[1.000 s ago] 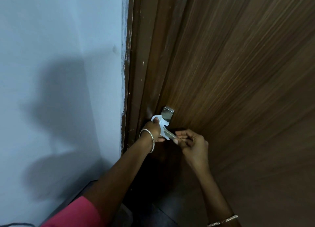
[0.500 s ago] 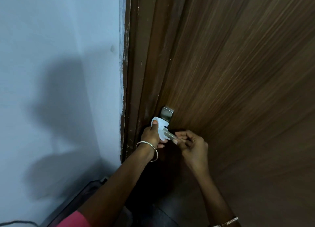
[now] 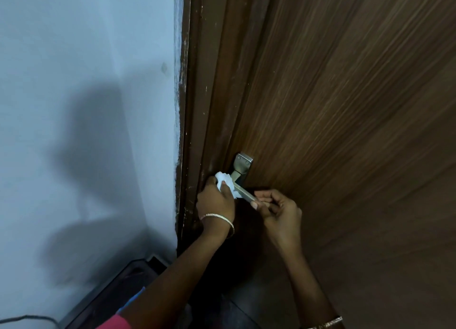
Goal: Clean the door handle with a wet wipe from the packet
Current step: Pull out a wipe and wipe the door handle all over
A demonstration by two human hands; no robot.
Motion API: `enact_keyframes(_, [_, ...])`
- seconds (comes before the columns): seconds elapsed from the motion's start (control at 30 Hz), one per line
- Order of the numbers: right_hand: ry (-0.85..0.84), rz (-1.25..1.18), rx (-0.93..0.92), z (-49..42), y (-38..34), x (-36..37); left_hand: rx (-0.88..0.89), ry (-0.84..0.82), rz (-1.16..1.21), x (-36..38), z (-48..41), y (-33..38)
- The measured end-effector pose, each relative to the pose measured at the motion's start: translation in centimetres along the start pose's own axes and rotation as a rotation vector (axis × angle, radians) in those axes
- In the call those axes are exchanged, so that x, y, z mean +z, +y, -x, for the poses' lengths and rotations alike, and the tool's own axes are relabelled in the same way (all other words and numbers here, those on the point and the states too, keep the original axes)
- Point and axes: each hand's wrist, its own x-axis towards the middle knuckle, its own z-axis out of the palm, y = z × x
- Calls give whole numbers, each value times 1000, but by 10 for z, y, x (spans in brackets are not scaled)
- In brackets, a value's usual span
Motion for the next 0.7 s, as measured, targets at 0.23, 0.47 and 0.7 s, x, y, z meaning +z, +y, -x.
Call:
enact_keyframes(0.23, [27,74,-39,3,-1,3,315,119,37,-10,10,5])
enact_keyframes(0.47, [74,221,-117,7,-2,9,410,44,-224,-2,-23,25])
enact_keyframes(0.7, [140,245,-117,13,0,17,371,118,-137,1,-21,17])
